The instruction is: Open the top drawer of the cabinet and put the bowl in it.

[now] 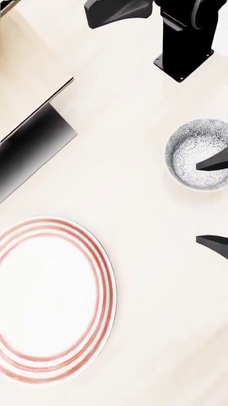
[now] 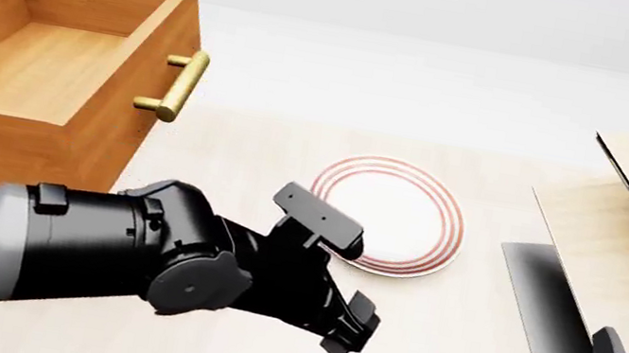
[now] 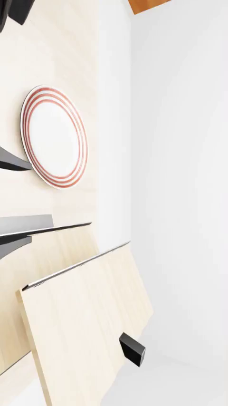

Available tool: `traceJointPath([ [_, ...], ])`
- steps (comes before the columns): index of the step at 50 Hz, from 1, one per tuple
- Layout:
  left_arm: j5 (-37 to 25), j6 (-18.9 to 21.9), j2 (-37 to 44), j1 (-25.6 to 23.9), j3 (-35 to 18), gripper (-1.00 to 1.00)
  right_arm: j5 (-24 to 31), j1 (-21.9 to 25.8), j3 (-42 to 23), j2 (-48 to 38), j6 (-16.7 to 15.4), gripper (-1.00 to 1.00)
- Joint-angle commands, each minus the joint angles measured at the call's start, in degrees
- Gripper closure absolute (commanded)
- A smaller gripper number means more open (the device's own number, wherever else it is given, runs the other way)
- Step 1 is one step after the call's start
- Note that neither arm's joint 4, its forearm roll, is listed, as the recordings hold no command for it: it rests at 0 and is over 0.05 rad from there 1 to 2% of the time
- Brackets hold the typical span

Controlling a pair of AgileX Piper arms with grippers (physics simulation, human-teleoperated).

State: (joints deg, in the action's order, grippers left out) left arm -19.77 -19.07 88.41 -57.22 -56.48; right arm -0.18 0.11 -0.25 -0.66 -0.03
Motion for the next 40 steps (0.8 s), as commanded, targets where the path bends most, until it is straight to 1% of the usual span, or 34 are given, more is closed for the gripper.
traceJointPath([
  [1,0.73,-1.58,1.81,-0.86,0.50,-1.00,0.02,-0.05,0.02,0.09,0.03,-1.00],
  [3,0.79,-1.88,2.03,-1.32,0.25,-1.00,0.02,-0.04,0.02,0.10,0.03,-1.00],
  [5,0.76,-1.39,1.70,-0.55,0.71,-1.00,0.01,-0.03,0.02,0.08,0.00,-1.00],
  [13,2.79,-2.89,3.57,-1.80,1.33,-1.00,0.02,-0.03,0.02,0.11,0.01,-1.00],
  [19,3.43,-3.20,4.04,-1.95,1.70,-1.00,0.02,-0.03,0.02,0.10,0.00,-1.00],
  [20,3.87,-4.13,4.33,-2.88,1.49,-1.00,0.02,-0.03,0.02,0.10,0.02,-1.00],
  [21,3.56,-3.05,4.47,-1.95,1.80,-1.00,0.01,-0.02,0.02,0.09,-0.02,-1.00],
  [22,4.25,-4.18,4.71,-3.05,1.61,-1.00,0.02,-0.02,0.02,0.12,-0.02,-1.00],
  [23,4.01,-3.55,4.74,-2.58,1.78,-1.00,0.01,-0.02,0.02,0.09,-0.01,-1.00],
  [26,4.52,-4.18,5.34,-3.27,1.55,-1.00,0.02,-0.05,0.02,0.09,0.02,-1.00],
  [27,4.49,-3.83,5.47,-2.86,1.78,-1.00,0.01,-0.01,0.02,0.10,-0.01,-1.00],
  [35,6.23,-5.70,7.71,-4.71,1.99,-1.00,0.01,-0.03,0.02,0.08,0.01,-1.00],
  [40,6.90,-5.45,7.40,-3.96,3.11,-1.00,0.02,-0.03,0.02,0.10,0.00,-1.00],
])
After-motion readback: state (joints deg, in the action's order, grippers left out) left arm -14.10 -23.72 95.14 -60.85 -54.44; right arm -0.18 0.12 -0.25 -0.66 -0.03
